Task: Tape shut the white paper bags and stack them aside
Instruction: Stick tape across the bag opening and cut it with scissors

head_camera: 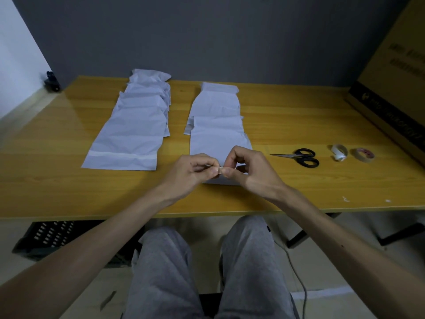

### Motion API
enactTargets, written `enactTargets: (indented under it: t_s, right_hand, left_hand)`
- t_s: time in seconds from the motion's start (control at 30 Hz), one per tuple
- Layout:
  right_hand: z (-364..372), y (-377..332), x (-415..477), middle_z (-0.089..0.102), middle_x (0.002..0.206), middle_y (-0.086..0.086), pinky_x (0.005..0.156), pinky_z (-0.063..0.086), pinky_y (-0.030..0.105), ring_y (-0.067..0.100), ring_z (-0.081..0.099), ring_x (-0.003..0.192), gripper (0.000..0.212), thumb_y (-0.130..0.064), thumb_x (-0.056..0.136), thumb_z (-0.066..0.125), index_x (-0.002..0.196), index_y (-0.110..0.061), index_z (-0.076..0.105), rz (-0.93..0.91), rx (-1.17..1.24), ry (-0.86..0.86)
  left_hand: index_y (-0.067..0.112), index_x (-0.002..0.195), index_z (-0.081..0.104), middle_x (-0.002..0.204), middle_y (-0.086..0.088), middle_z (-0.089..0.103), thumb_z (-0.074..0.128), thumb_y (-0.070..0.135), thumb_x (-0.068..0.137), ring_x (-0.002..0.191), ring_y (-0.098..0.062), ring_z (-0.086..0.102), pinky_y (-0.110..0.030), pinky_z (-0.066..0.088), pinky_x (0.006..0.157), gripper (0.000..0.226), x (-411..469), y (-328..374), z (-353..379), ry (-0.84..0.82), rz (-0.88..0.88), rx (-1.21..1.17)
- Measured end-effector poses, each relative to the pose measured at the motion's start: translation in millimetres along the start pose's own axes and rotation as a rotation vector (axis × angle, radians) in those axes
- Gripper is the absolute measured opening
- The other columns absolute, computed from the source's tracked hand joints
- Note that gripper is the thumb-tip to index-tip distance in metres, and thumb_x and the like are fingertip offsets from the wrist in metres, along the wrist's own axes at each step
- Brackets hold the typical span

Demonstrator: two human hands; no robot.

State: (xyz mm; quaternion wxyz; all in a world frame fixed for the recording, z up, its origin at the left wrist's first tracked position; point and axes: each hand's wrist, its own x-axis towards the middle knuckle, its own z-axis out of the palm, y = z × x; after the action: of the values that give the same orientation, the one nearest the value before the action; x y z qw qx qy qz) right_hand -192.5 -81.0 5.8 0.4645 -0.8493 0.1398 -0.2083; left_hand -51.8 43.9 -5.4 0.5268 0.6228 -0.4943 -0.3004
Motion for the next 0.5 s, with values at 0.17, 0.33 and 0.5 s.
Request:
enactTargets:
  t_s: [0.17, 0.33, 0.5]
  right_hand:
    - [-14, 4, 1, 0.070, 0.091, 0.007, 0.076, 0.052, 0.029, 0.018, 0.065, 0.083, 0.008, -0.004, 0.087, 0.067, 0.093, -0.008, 0.071, 0.058, 0.144, -0.056]
    - [-12, 4, 2, 0.072, 0.089, 0.006, 0.076, 0.055, 0.035, 0.015, 0.065, 0.080, 0.016, -0.002, 0.085, 0.069, 0.088, -0.018, 0.072, 0.061, 0.119, -0.005]
    - [-12, 2, 4, 0.072, 0.090, 0.006, 0.069, 0.055, 0.032, 0.013, 0.064, 0.075, 0.009, -0.007, 0.083, 0.071, 0.091, -0.012, 0.073, 0.048, 0.107, 0.083]
  left_hand:
    - [0.004, 0.093, 0.068, 0.101, -0.010, 0.070, 0.062, 0.005, 0.090, 0.097, -0.019, 0.066, -0.022, 0.049, 0.087, 0.007, -1, 0, -3, 0.056, -0.060, -0.100]
    - [0.009, 0.110, 0.059, 0.116, -0.002, 0.064, 0.060, 0.011, 0.093, 0.109, -0.009, 0.063, -0.022, 0.052, 0.090, 0.017, 2, -5, 0, 0.094, -0.003, -0.074]
    - [0.010, 0.091, 0.055, 0.090, 0.003, 0.052, 0.057, 0.019, 0.095, 0.085, -0.011, 0.052, -0.014, 0.041, 0.070, 0.010, 1, -2, 8, 0.288, 0.266, 0.382]
